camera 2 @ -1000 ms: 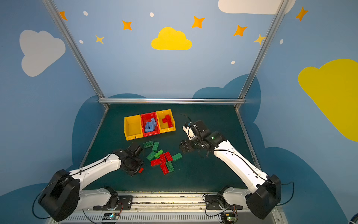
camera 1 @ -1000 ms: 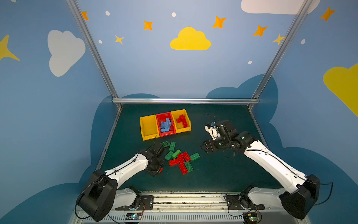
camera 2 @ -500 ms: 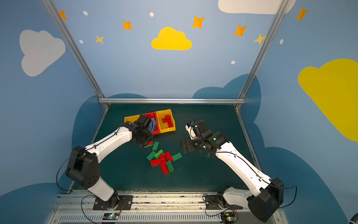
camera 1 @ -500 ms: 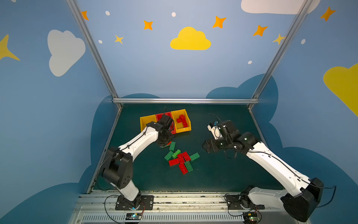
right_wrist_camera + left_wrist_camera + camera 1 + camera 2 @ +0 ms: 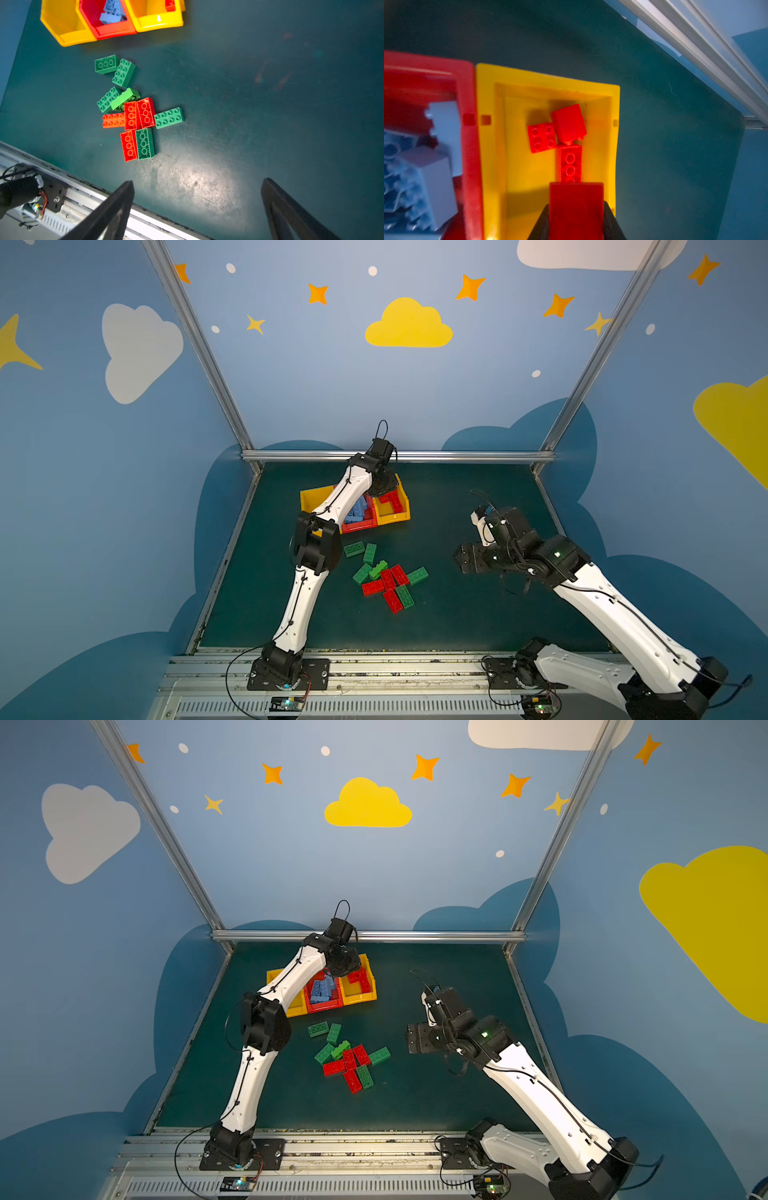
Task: Sort the legos into containers by color
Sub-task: 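Carry the small red brick with the left gripper into the yellow bin, then lower the left gripper onto a red brick in the pile and grasp it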
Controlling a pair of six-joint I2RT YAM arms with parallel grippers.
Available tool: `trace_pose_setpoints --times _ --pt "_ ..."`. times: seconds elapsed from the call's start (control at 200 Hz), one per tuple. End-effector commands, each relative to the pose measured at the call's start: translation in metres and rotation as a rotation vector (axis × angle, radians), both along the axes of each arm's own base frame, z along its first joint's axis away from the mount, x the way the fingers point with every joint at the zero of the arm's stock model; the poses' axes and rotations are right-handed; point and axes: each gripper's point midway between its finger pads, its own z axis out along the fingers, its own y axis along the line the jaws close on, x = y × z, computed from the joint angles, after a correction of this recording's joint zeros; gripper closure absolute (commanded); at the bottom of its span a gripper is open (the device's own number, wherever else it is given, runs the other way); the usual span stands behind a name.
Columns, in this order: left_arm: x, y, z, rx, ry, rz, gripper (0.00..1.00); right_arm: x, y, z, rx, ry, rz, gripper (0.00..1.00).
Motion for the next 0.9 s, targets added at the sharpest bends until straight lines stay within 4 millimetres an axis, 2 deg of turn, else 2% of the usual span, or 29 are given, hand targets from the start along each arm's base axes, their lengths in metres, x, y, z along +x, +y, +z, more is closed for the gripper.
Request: trace_pose_setpoints --times 0.0,0.035,0.12,0.24,0.35,0.476,0.566,0.721,0.781,0.821,0.896 --pt "0.001 0.003 -0.013 0.007 0.041 -0.026 0.65 -0.01 -0.02 -0.002 -0.042 0.02 -0.076 0.06" --pt "0.005 0.002 -0.015 -0.004 0.036 -0.022 0.6 -0.01 -0.022 -0.001 -0.043 0.017 -0.085 0.06" --pt "0.01 0.0 -0.015 -0.033 0.027 -0.018 0.35 -0.011 -0.025 0.0 -0.042 0.016 -0.103 0.06" --pt "0.011 0.001 -0.001 -0.043 0.001 -0.022 0.2 -0.011 -0.024 -0.001 -0.033 0.018 -0.11 0.07" --pt "0.004 0.0 0.023 -0.054 -0.023 -0.033 0.18 -0.011 -0.019 -0.004 -0.02 0.024 -0.095 0.07" --pt "-0.014 0.003 0.05 -0.039 -0.05 -0.063 0.17 -0.01 -0.013 -0.011 -0.009 0.032 -0.068 0.06" --pt "-0.037 0.008 0.064 -0.024 -0.056 -0.089 0.17 -0.011 -0.007 -0.015 0.005 0.037 -0.041 0.06" --pt "-0.092 0.021 0.069 -0.003 -0.063 -0.166 0.17 -0.01 0.004 -0.022 0.029 0.047 0.007 0.06" --pt "-0.122 0.031 0.055 0.024 -0.028 -0.186 0.17 -0.009 0.009 -0.024 0.039 0.053 0.031 0.06" --pt "-0.14 0.038 0.056 0.028 -0.032 -0.197 0.17 -0.009 0.013 -0.026 0.042 0.059 0.047 0.06" --pt "-0.181 0.051 0.039 0.039 -0.007 -0.224 0.17 -0.008 0.019 -0.028 0.047 0.069 0.076 0.06"
